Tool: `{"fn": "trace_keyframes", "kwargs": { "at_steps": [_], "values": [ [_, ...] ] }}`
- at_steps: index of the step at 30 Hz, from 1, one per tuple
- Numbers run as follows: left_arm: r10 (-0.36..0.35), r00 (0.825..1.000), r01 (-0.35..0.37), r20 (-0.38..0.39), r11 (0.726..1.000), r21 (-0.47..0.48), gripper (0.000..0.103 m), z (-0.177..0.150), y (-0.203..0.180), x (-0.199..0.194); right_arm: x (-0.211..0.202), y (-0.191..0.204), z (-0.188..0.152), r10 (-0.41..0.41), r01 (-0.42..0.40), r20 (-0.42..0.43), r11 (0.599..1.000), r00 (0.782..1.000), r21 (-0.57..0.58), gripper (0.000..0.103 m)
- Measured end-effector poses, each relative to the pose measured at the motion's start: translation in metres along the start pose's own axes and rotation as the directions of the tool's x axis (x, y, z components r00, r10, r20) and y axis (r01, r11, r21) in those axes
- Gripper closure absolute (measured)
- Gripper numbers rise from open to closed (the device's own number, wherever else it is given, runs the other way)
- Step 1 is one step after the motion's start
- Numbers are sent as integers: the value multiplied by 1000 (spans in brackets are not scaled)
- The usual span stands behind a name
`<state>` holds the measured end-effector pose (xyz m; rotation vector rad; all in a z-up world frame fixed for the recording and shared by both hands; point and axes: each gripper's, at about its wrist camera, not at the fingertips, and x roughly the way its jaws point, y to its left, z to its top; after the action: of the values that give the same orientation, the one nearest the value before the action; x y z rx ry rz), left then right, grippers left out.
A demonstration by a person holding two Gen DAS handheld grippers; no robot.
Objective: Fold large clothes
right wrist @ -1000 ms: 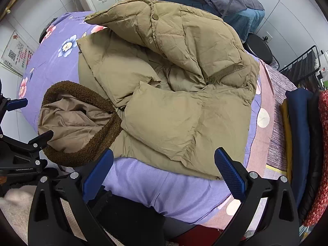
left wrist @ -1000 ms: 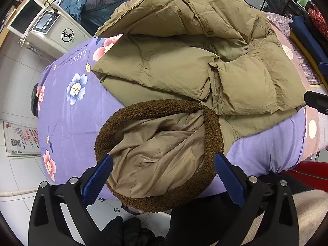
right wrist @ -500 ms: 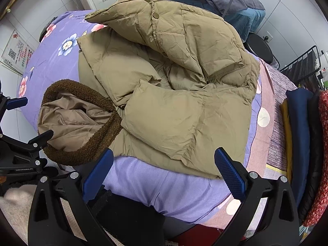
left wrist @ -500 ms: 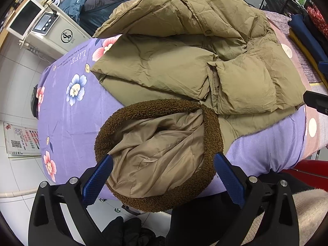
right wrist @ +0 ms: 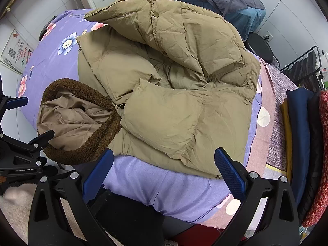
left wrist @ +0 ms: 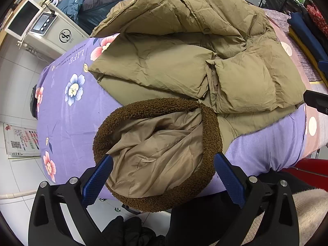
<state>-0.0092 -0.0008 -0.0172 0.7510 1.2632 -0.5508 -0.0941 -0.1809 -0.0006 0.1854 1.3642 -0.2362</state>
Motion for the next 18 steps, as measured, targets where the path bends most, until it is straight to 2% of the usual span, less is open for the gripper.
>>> {"fn": "trace_keyframes", "kwargs": {
  "at_steps": [12, 18],
  "values": [
    [-6, 1000, 6, -17, 1000, -9, 6, 5, 1, 6, 7, -3, 2, 4, -4, -13, 1000, 1000, 1, 6],
    [-26, 1000, 25, -14, 999, -39, 6, 7, 2, 13, 7, -11, 5, 28, -28, 19, 999, 999, 33, 6]
  ]
}}
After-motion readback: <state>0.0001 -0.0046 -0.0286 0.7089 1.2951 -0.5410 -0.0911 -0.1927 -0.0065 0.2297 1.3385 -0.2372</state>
